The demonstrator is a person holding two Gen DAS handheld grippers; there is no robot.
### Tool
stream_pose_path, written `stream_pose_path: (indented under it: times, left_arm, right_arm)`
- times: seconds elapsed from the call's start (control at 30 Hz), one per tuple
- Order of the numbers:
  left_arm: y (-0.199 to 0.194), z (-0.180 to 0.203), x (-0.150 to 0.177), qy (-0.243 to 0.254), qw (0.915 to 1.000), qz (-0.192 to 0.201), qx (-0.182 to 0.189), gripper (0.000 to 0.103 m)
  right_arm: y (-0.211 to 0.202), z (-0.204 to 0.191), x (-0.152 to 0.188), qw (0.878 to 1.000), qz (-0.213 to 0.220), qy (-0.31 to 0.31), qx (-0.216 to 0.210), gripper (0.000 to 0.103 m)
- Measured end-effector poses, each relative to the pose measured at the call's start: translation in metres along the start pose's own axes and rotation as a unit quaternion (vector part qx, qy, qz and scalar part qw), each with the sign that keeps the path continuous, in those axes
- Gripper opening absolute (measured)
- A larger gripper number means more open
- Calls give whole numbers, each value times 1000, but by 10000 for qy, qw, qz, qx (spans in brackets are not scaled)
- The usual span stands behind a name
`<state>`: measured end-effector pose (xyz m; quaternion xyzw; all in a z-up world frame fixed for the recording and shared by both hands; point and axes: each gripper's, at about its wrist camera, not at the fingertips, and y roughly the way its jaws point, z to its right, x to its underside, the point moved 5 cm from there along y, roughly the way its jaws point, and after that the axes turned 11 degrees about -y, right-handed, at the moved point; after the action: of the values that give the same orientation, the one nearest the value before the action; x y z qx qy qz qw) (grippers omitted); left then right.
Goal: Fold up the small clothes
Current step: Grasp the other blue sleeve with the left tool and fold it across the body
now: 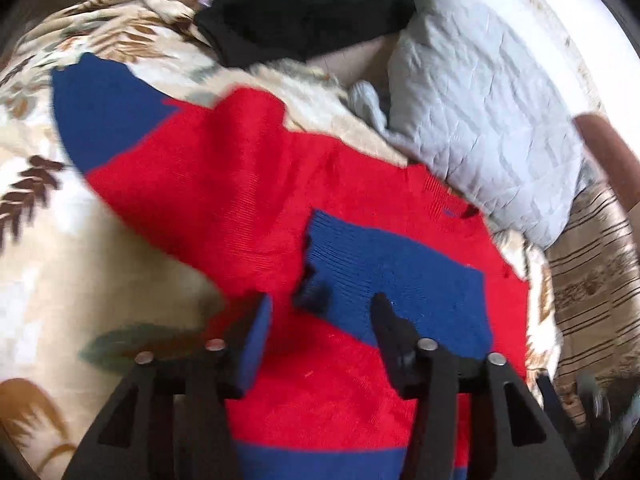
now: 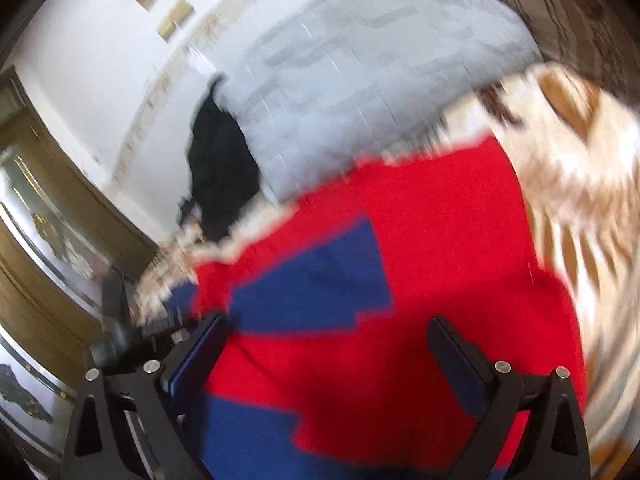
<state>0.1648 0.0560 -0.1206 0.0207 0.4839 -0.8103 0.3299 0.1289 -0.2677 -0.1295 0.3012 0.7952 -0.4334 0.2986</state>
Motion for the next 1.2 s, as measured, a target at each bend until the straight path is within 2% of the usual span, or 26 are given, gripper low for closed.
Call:
stream_pose_path:
  times: [0.03, 0.07, 0.1, 0.17, 0.2, 0.27, 0.33, 0.37, 0.47, 0.53, 0.6, 0.63, 0.67, 0.7, 0.73, 0.77, 0.8, 0.83, 0.9, 0.97, 1.07, 1.17, 1.2]
  left_arm:
    - [5, -3, -5, -79, 9999, 56, 38, 66]
    - [-11, -17, -13, -236, 9994, 179, 157, 67]
    - [-14, -29, -23, -373, 9986, 280, 234, 68]
    - [-24, -56, -48, -709, 9961, 458, 277, 69]
    - [-33, -78, -66, -959, 9930, 598, 334, 69]
    - [-42, -111, -95, -1345, 9869, 813, 358, 70]
    - [-41, -147, -133, -1893, 9763, 979, 379, 70]
    - [-35, -161, -152, -2144, 9708, 998, 413, 70]
    - [-14, -178, -188, -2444, 9639, 969, 425, 70]
    - [9, -181, -216, -2323, 9668, 1048, 210, 70]
    - [21, -189, -230, -2321, 9671, 1042, 72, 70]
    - [32, -197, -234, -2369, 9665, 972, -166, 69]
    - [32, -207, -231, -2423, 9651, 965, -247, 69]
    - [34, -210, -233, -2438, 9640, 1047, -184, 69]
    - [34, -209, -233, -2347, 9653, 1126, -202, 68]
    - [36, -206, -233, -2213, 9683, 1117, -319, 61]
    - [37, -206, -234, -2033, 9712, 1095, -589, 19]
    - [41, -208, -235, -1938, 9730, 959, -803, 9]
    - [43, -210, -237, -2027, 9724, 844, -791, 9]
    - [25, -193, -239, -1755, 9740, 1034, -991, 9]
    - [-28, -118, -229, -666, 9812, 1643, -769, 9]
    - [-83, -10, -193, 524, 9762, 2100, -159, 9]
    - [-93, 13, -181, 753, 9739, 2139, -26, 9]
  right_arm:
    - [5, 4, -12, 10000, 69, -8, 18, 101]
    - [14, 13, -18, 9999, 12, -15, 138, 103]
    - [30, 27, -19, 9992, -225, 57, 324, 103]
    - [63, 65, 3, 9902, -1096, 554, 670, 98]
    - [53, 62, 2, 9936, -761, 453, 697, 96]
    - [34, 40, -1, 9964, -499, 214, 644, 97]
    - [15, 11, 6, 9983, -139, -244, 515, 97]
    - [12, -1, 14, 9969, -124, -527, 578, 97]
    - [27, -14, 49, 9907, -418, -992, 832, 97]
    - [41, -5, 68, 9905, -803, -785, 798, 97]
    - [41, -4, 61, 9921, -739, -704, 731, 98]
    - [43, -2, 63, 9920, -778, -692, 714, 98]
    - [44, -2, 64, 9920, -764, -710, 718, 98]
    - [42, -4, 66, 9918, -759, -735, 724, 98]
    - [42, -3, 67, 9916, -765, -756, 721, 99]
    - [42, -3, 67, 9916, -761, -759, 717, 100]
    - [42, -3, 68, 9917, -756, -757, 713, 100]
    - [43, -3, 67, 9918, -755, -754, 704, 100]
    - [45, -4, 68, 9916, -770, -763, 705, 100]
    - [43, -2, 70, 9918, -758, -755, 693, 100]
    - [42, 0, 69, 9925, -728, -724, 657, 100]
    - [42, 1, 69, 9931, -696, -702, 630, 100]
    - [41, 1, 69, 9934, -682, -691, 617, 100]
